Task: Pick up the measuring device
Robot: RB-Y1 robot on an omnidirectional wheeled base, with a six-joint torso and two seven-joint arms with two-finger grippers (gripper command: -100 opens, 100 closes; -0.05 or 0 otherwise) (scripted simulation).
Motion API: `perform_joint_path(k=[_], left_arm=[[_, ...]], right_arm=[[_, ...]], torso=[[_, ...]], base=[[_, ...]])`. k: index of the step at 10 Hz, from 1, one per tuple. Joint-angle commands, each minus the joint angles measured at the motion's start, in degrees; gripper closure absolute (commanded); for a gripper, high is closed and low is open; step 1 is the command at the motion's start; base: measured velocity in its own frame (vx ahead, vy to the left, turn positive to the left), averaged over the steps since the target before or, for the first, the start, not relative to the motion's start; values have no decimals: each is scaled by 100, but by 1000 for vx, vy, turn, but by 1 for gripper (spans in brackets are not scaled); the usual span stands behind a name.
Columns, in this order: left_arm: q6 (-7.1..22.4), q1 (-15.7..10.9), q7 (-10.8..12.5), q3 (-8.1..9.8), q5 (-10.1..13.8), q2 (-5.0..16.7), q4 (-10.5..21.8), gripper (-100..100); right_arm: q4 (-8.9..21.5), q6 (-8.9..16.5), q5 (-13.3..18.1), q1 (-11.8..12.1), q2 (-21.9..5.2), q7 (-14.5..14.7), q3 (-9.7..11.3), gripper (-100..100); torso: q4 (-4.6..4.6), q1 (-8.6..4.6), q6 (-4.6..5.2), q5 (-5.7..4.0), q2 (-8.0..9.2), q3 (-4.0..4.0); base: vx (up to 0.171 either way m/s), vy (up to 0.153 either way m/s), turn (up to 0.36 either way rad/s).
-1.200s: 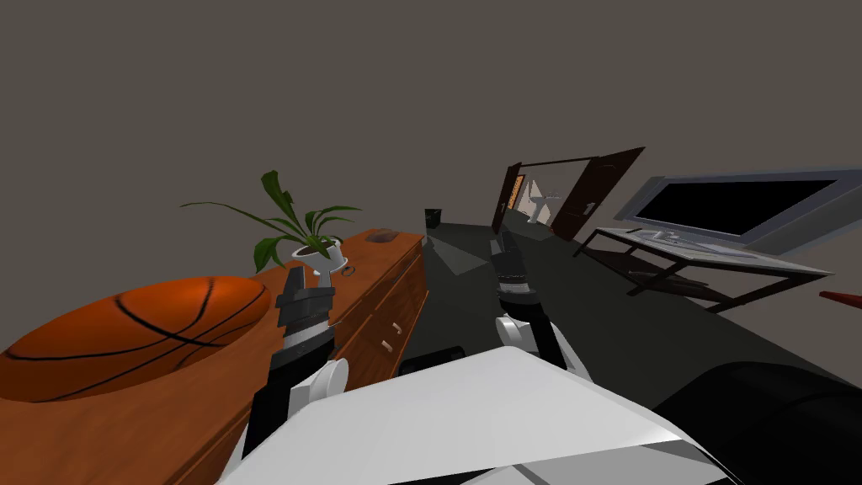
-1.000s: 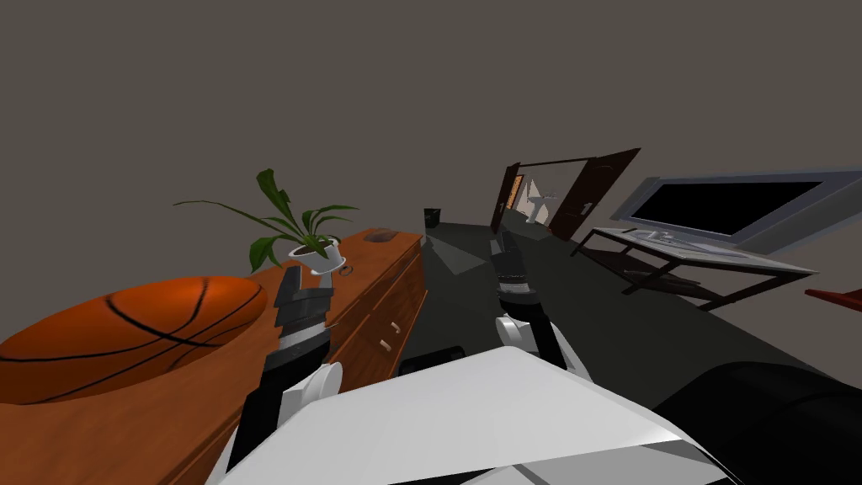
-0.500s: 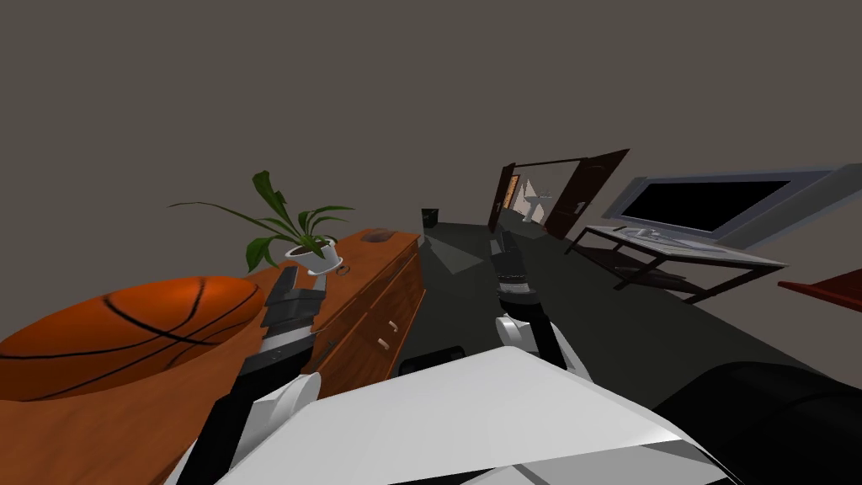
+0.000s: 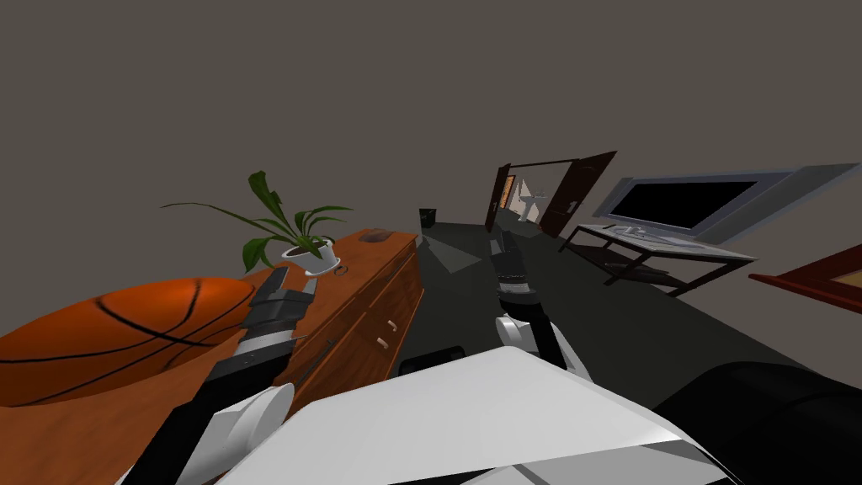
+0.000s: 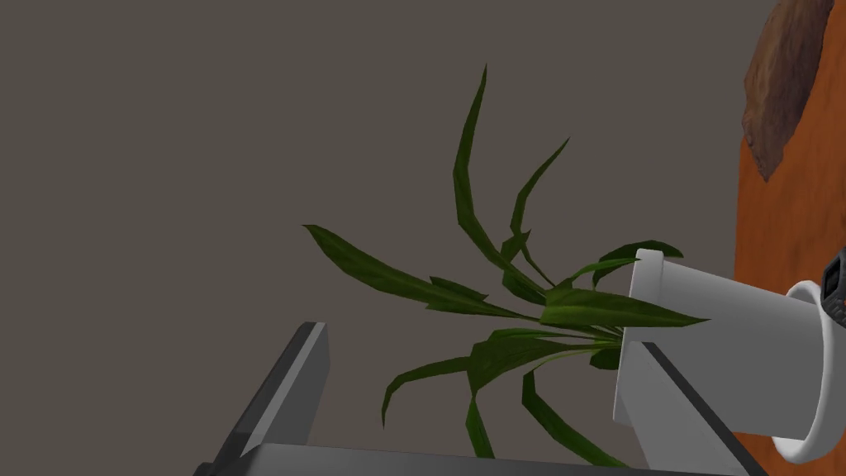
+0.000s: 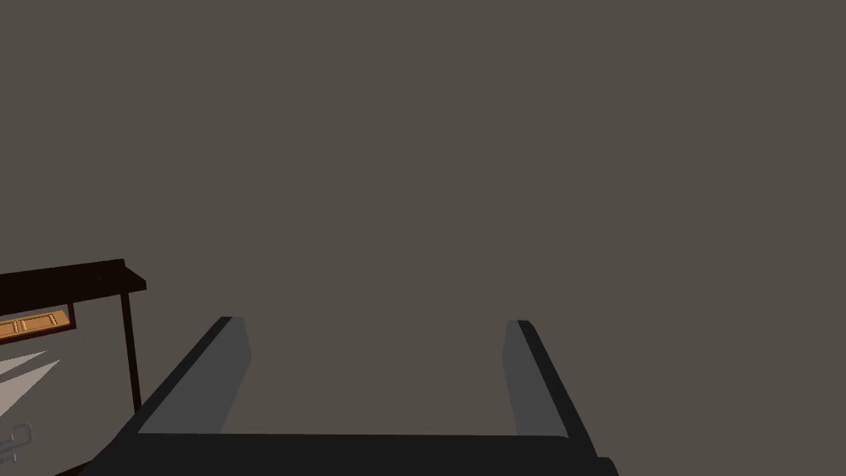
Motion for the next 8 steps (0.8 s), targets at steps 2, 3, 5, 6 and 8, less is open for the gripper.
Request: perform_joint_path(k=[2, 3, 5, 6, 8], left_arm=[[368, 61, 86, 240, 265, 214, -57, -100], [581, 106, 158, 452, 494, 399, -104, -100], [850, 150, 232, 669, 728, 584, -150, -100], [947, 150, 232, 669, 728, 584, -150, -100], [1252, 192, 307, 888, 967, 771, -193, -100]], right_arm=[[0, 0, 0, 0, 0, 0, 0, 0], [0, 0, 0, 0, 0, 0, 0, 0], [0, 0, 0, 0, 0, 0, 0, 0], [0, 0, 0, 0, 0, 0, 0, 0], [0, 0, 0, 0, 0, 0, 0, 0]], torso=[[0, 1, 0, 0, -1, 0], [-1, 1, 0, 0, -3, -1], [-1, 1, 0, 1, -3, -2], [-1, 2, 1, 0, -3, -2], [-1, 3, 1, 1, -3, -2]], base=[[-20, 11, -35], [-19, 13, -59], [-18, 13, -42], [-15, 14, -29], [-19, 16, -44]])
